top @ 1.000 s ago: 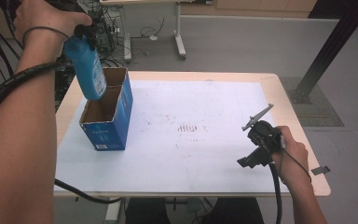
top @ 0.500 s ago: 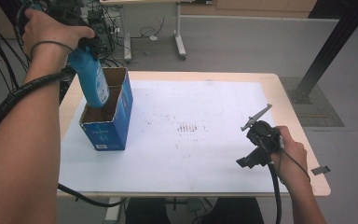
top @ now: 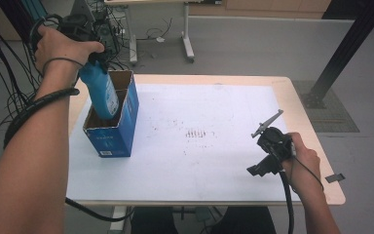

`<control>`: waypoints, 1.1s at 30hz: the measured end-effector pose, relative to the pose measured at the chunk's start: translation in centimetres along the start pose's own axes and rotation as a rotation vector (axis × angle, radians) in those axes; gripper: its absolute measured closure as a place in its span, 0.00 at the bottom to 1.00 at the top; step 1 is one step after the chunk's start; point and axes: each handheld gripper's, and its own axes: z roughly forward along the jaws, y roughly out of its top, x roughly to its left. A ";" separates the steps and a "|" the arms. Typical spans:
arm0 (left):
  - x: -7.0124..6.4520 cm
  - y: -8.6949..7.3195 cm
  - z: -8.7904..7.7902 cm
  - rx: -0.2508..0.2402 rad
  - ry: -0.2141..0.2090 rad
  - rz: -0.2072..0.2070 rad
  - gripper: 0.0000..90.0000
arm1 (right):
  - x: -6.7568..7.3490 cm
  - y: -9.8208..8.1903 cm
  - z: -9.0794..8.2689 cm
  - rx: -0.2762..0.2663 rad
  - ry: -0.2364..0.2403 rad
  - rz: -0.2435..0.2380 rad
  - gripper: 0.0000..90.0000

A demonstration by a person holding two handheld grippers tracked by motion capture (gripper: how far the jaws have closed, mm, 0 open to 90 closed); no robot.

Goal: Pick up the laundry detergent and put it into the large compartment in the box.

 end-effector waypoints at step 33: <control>0.4 -2.3 5.5 0.002 -0.002 0.021 0.42 | 0.1 0.1 0.9 0.020 0.004 -0.003 0.06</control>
